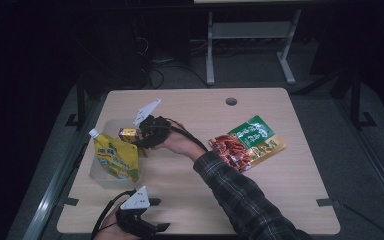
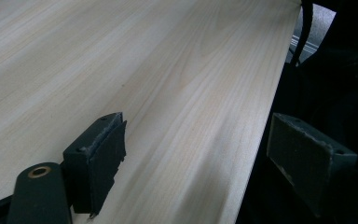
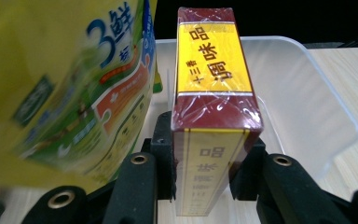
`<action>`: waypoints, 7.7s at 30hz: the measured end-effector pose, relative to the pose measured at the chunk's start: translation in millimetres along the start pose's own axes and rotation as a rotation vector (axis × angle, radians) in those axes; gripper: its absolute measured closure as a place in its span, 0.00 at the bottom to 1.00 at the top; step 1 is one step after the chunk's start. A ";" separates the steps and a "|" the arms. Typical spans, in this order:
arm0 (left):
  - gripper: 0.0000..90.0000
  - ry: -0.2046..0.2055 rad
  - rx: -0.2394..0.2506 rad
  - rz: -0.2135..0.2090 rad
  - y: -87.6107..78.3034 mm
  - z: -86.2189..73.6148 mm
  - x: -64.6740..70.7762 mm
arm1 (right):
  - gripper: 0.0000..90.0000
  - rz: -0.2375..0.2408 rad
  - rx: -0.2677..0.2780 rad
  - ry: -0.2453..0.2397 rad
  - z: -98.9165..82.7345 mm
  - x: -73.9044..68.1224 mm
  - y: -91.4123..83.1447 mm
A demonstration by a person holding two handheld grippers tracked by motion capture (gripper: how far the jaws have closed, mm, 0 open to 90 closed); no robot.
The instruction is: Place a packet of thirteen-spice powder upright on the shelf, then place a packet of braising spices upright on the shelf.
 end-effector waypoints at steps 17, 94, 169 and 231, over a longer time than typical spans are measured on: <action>0.21 0.016 -0.011 -0.010 3.0 0.1 2.3 | 0.75 0.037 0.039 0.012 7.7 2.7 40.9; 0.21 -0.003 0.015 0.002 18.0 20.7 -10.5 | 1.00 -0.558 -0.115 0.561 -258.2 47.4 -224.3; 0.21 -0.017 0.079 0.039 8.4 26.9 -12.4 | 1.00 -0.253 -0.307 0.324 -241.9 -40.2 -140.0; 0.92 -0.011 -0.149 0.147 93.8 93.3 -57.2 | 0.27 -0.365 -0.076 0.448 -246.4 -132.4 -215.0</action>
Point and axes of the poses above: each handheld gripper's, and its own axes: y roughly forward along the jaws, z roughly out of its top, x roughly to its right, the point moved 5 cm from there along y, roughly forward along the jaws, and after that the axes turned 9 degrees about -y, right-handed, at the moved point
